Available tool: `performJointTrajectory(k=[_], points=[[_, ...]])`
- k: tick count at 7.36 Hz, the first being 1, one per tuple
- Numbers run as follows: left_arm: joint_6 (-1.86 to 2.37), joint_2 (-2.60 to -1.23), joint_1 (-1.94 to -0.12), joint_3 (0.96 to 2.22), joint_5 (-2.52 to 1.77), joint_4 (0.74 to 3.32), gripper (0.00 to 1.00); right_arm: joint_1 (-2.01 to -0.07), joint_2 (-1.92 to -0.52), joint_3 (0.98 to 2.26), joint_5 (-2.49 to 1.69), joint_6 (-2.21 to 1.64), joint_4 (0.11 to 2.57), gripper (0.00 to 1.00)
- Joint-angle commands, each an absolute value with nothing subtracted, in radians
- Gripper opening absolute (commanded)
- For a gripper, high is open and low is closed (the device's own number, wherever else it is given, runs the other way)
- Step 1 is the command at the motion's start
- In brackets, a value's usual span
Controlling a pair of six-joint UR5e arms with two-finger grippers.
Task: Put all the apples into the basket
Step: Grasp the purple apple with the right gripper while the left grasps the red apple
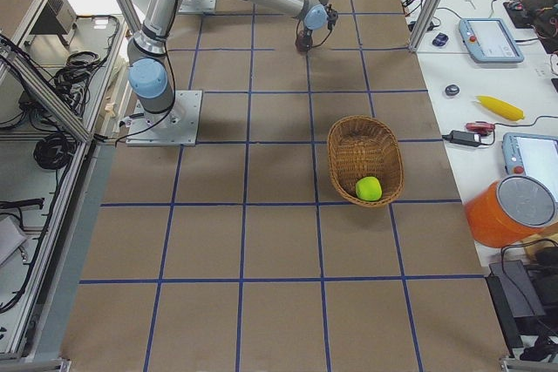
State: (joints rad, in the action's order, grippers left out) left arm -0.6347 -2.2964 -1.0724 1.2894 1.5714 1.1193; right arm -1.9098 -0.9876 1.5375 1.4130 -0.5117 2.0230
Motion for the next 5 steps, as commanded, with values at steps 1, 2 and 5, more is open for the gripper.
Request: performJointTrajectory(k=[1,2,5], points=[[-0.634,-2.316,-1.068,1.296,1.565,1.124,1.0,-1.908,-0.995,1.531,1.414,-0.508,2.054,0.0],[-0.626,-2.318,-1.068,1.295,1.565,1.127,1.0,-1.901,-1.023,1.514,1.42,-0.509,2.04,0.0],[-0.62,-2.322,-1.068,1.298,1.559,1.127,0.77,-1.693,-1.123,1.344,1.434,-0.371,1.733,0.0]])
